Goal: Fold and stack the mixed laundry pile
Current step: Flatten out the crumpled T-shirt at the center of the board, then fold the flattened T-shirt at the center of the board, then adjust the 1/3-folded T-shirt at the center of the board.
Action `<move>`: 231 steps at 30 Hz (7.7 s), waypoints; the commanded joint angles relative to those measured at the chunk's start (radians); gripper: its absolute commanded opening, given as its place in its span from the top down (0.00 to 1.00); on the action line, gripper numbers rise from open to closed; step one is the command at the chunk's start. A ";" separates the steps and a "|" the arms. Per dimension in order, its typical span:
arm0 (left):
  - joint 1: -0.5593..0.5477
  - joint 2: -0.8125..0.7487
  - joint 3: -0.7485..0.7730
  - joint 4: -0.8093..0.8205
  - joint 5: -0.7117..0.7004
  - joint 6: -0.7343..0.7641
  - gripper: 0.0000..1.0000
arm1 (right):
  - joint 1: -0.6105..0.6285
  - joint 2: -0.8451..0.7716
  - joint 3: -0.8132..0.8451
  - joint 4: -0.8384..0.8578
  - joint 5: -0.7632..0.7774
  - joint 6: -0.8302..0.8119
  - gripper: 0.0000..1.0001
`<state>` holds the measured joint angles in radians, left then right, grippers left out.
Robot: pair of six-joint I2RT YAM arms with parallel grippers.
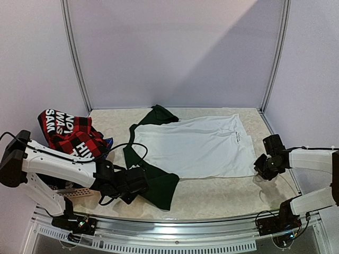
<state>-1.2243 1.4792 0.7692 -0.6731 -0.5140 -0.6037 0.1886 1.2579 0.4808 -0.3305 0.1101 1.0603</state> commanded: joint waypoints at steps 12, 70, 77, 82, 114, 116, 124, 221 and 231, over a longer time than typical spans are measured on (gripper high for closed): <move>0.008 -0.028 -0.016 0.003 -0.014 -0.012 1.00 | -0.007 -0.073 -0.071 0.064 0.035 0.007 1.00; 0.118 0.250 0.594 -0.244 -0.074 0.121 1.00 | -0.047 -0.407 0.067 -0.238 0.367 0.092 1.00; 0.203 0.319 0.697 -0.269 -0.074 0.179 1.00 | -0.066 -0.249 0.118 -0.164 0.339 0.076 1.00; 0.254 0.387 0.759 -0.286 -0.063 0.202 1.00 | -0.067 -0.141 0.160 -0.124 0.323 0.067 1.00; 0.402 0.578 0.843 -0.270 -0.067 0.179 1.00 | -0.109 0.442 0.435 -0.042 0.194 -0.036 1.00; 0.403 0.583 0.843 -0.263 -0.071 0.168 1.00 | -0.111 0.458 0.459 -0.049 0.193 -0.046 1.00; 0.419 0.552 0.811 -0.141 -0.100 0.135 0.66 | -0.124 0.465 0.524 -0.083 0.172 -0.087 0.60; 0.298 0.051 0.308 0.171 -0.049 -0.089 1.00 | -0.270 0.142 0.419 -0.060 -0.117 -0.194 1.00; 0.321 -0.088 0.355 0.042 -0.116 -0.051 1.00 | -0.300 -0.033 0.390 -0.214 -0.038 -0.236 1.00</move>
<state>-0.9028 1.4147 1.2041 -0.5549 -0.6155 -0.6567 -0.0940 1.3079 0.9833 -0.4511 -0.0055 0.8433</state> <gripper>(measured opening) 0.007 0.028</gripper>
